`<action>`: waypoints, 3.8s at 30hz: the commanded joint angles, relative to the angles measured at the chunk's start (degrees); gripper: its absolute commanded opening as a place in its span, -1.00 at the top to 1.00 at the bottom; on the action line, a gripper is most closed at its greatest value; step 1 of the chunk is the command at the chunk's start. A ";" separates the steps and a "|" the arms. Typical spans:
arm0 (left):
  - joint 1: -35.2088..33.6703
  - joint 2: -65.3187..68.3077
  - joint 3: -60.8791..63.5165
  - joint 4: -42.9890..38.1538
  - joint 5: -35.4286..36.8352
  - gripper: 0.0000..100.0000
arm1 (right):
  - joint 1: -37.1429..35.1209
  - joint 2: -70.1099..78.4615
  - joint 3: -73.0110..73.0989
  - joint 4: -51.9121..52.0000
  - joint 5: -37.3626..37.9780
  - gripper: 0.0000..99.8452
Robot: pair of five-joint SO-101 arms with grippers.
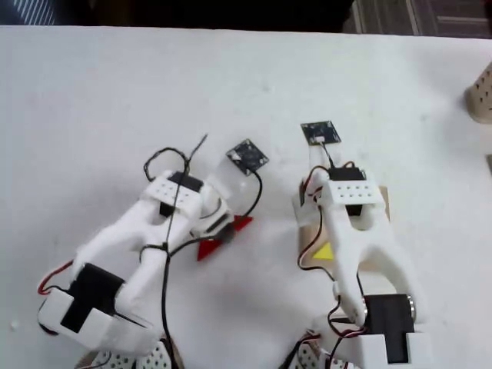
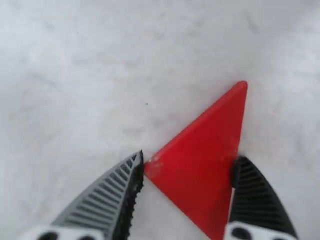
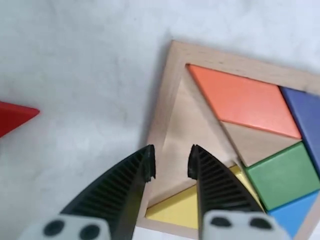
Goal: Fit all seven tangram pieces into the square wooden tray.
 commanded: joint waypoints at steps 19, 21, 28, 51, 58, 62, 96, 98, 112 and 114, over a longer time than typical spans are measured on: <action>-8.92 -5.93 -1.41 -0.97 16.88 0.59 | 0.66 -0.75 -1.32 -0.84 0.79 0.78; -9.80 -6.99 -1.41 -0.97 18.20 0.59 | 0.66 -0.75 -1.32 -1.19 0.70 0.78; -10.33 -7.69 -1.41 -0.88 18.46 0.59 | 0.66 -0.48 -1.32 -1.63 0.70 0.78; -7.16 5.05 -7.38 -2.02 13.63 0.32 | 0.66 -0.57 -1.14 -1.63 0.70 0.78; -6.64 8.40 -10.02 1.41 13.10 0.32 | 0.75 -0.75 -1.14 -1.63 0.79 0.78; -6.81 8.40 -9.85 1.67 13.63 0.37 | 0.75 -0.84 -1.14 -1.63 0.79 0.78; -19.12 -4.35 2.81 1.85 30.68 0.20 | 0.75 -0.48 -1.14 -1.63 0.79 0.78; -18.95 -4.35 3.52 1.67 30.86 0.24 | 0.66 -0.40 -1.14 -1.63 0.79 0.78; -19.12 8.31 -9.32 10.64 34.37 0.25 | 0.66 -0.31 -1.14 -1.63 0.79 0.78; -19.12 10.15 -11.25 12.57 34.37 0.25 | 0.66 -0.31 -1.14 -1.63 0.79 0.78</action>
